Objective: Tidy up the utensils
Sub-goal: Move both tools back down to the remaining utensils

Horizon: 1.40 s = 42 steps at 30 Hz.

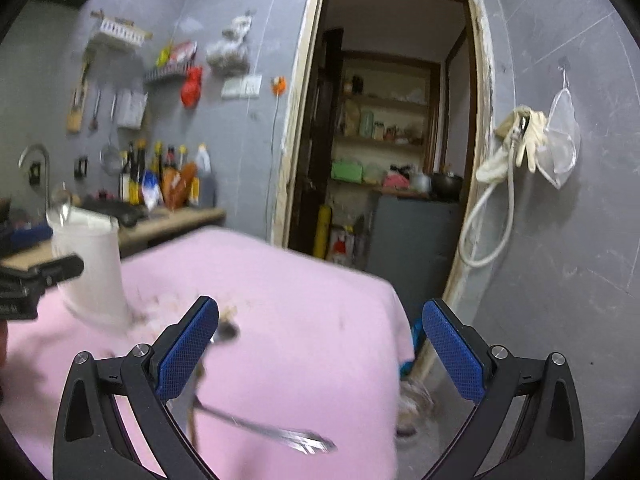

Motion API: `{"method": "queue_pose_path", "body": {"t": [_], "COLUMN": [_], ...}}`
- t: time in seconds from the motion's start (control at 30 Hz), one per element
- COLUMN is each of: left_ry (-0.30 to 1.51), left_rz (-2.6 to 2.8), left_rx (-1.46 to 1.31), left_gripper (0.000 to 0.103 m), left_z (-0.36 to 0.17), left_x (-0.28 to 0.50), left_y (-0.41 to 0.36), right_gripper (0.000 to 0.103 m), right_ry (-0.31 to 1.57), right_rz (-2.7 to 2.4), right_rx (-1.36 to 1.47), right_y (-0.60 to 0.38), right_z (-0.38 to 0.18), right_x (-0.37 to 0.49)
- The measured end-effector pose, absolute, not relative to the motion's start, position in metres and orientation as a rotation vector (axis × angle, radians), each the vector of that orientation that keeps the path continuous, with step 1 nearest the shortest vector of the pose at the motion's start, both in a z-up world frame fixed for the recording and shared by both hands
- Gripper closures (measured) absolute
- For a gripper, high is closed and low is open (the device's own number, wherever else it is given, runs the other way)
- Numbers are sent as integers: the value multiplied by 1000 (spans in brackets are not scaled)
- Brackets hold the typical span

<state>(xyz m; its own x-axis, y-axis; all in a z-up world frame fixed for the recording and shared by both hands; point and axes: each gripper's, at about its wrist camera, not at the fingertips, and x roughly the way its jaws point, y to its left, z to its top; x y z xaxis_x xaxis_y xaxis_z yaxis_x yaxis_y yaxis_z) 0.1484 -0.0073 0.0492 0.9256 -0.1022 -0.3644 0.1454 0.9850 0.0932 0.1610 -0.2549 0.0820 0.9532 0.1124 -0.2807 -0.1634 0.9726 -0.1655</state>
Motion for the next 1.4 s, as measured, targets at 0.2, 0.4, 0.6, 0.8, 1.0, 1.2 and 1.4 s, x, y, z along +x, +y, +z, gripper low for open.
{"method": "queue_pose_path", "body": {"t": [0.2,0.4,0.6,0.8,1.0,1.2,1.4], "left_ry": [448,569,703,816,919,951,953], "left_rz": [-173,-244,-327,-393,-428,-435,-463], "left_rx": [185,220,222,167,105,11,-41], "left_gripper": [9,16,46,68,84,92,92], "left_z": [34,16,-4,-17,-29,-29,-23], "left_x": [162,178,196,217,236,247,243], "left_y": [-29,-47,-60,-66,-67,-54,-40], "right_gripper": [0,15,28,38,58,77,86], "right_ry": [417,579,695,737,794,814,846], "right_rz": [165,271,371,421,477,474,480], "right_rx": [-236,-287,-375,-452,-446,-476,-441], "right_y": [-267,-265,-250,-235,-227,-224,-224], "right_z": [59,38,18,9,9,13,16], "right_x": [168,179,185,194,202,192,185]}}
